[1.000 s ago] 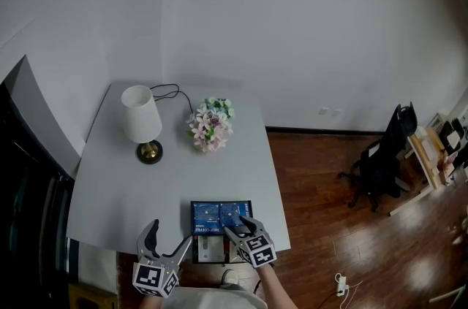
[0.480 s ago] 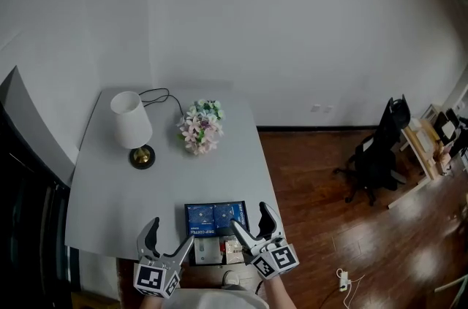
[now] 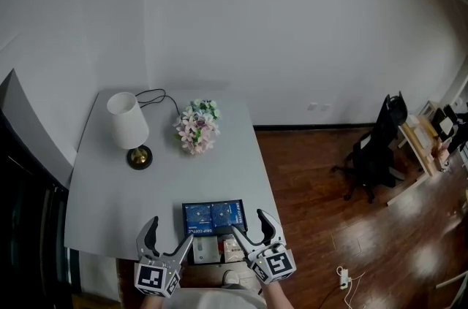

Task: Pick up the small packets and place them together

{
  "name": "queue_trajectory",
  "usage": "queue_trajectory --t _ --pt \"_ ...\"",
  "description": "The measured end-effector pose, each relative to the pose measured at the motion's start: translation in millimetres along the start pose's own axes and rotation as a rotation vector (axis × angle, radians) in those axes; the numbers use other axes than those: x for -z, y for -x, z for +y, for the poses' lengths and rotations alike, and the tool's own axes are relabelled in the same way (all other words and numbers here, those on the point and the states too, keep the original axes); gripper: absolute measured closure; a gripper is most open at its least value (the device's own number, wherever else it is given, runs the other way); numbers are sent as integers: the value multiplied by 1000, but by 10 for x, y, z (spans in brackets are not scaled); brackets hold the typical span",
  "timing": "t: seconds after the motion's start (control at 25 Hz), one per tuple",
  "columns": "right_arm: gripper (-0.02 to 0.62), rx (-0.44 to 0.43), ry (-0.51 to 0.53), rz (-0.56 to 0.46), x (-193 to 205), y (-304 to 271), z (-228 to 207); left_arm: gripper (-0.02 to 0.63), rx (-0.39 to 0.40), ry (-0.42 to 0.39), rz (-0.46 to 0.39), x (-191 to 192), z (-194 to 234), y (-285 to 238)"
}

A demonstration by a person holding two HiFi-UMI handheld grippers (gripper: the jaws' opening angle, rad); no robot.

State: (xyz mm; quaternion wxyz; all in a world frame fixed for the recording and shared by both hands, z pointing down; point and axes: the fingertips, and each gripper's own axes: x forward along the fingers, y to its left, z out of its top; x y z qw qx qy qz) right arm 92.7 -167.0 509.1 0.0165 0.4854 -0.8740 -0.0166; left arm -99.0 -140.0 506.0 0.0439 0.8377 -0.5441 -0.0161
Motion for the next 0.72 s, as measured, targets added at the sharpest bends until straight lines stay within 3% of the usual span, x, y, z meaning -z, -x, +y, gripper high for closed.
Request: queue_trajectory --t 0.44,0.72 --pt "238 -17 15 38 81 50 -2 207 8 7 16 80 -83 34" --pt "239 -48 -12 81 239 94 61 207 -31 34 65 273 19 94"
